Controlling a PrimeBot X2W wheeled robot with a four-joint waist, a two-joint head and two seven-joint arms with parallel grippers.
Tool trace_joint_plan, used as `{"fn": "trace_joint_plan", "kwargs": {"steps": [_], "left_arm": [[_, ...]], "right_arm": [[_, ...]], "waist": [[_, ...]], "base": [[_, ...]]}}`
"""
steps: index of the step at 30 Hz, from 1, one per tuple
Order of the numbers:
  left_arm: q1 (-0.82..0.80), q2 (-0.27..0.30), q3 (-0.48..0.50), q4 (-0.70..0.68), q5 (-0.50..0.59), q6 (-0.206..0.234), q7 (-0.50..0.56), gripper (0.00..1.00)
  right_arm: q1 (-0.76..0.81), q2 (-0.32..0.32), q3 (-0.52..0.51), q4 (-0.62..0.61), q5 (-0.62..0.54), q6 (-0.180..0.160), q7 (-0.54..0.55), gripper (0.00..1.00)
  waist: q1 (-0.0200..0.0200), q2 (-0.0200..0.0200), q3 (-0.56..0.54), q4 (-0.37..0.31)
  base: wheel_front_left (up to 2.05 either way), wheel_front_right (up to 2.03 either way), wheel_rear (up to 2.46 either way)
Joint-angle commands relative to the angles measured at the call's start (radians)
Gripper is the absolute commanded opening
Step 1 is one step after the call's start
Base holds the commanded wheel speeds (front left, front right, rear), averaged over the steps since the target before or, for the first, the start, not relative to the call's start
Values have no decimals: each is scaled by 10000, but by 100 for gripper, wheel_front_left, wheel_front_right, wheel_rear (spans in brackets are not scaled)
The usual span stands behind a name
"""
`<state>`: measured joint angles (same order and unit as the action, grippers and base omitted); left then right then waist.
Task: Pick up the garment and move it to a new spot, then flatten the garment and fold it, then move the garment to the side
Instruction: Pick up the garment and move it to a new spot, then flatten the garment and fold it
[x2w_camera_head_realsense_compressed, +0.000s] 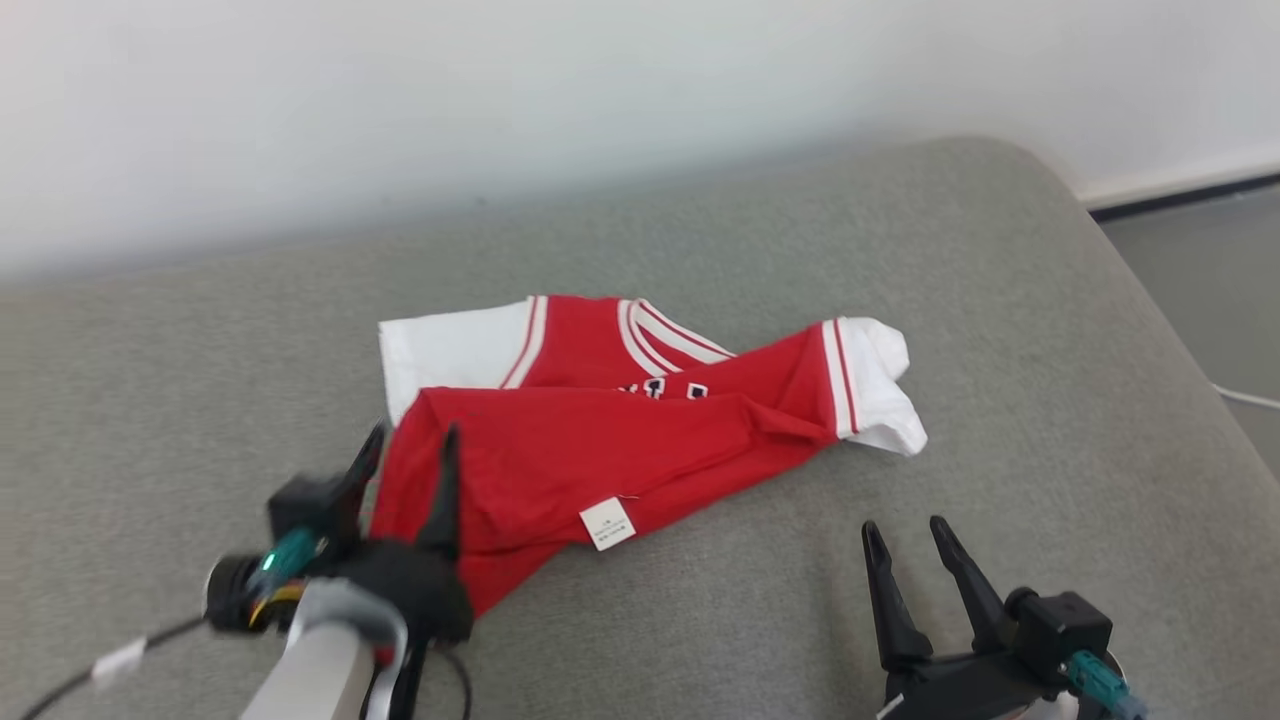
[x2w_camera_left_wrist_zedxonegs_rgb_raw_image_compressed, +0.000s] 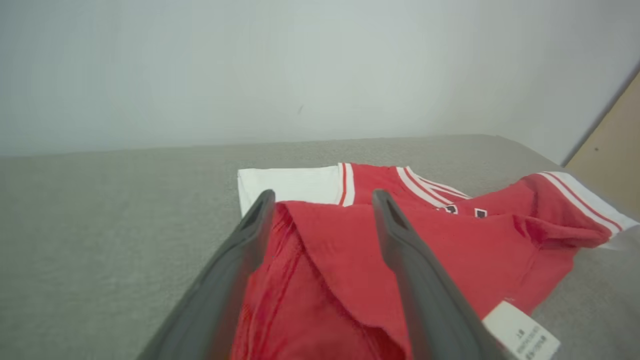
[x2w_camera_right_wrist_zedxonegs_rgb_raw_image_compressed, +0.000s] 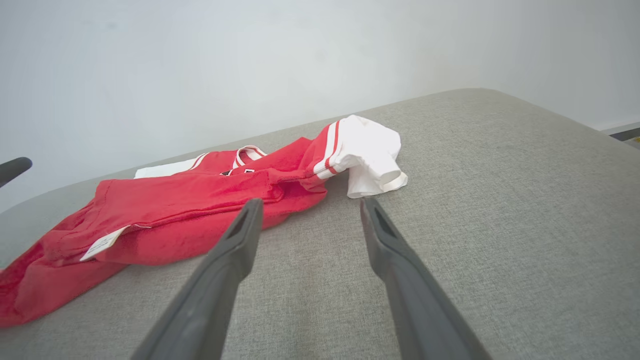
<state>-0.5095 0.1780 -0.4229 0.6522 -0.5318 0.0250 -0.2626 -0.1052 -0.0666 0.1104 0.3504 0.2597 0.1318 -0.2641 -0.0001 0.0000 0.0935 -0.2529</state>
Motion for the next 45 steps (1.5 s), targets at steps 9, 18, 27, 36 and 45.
{"fn": "trace_joint_plan", "kwargs": {"steps": [9,18,27,36,45], "left_arm": [[3064,-212,2442,-2073,1252,135,-33,100],[5190,-858,3808,-3100,2349,-90,-33,100],[5678,-1220,4240,-2930,2813,-650,-34,100],[5228,-1285,3748,-2927,2663,-735,-34,100],[4870,-1278,2607,-2897,2038,-343,-34,100]], "right_arm": [[421,-76,12,74,-75,-21,-4,100],[490,-56,123,128,-61,-21,-4,100],[527,-137,149,167,-2,-21,-4,100],[-482,-474,600,236,237,-21,-4,100],[-3782,-2072,2409,1670,536,-22,-4,100]], "waist": [[1,0,-785,950],[1,0,-819,1471],[1,0,-765,2004],[1,0,-240,2693],[1,0,661,3888]], "base": [[0,0,0],[0,0,0],[0,0,0],[0,0,0],[0,0,0]]}}
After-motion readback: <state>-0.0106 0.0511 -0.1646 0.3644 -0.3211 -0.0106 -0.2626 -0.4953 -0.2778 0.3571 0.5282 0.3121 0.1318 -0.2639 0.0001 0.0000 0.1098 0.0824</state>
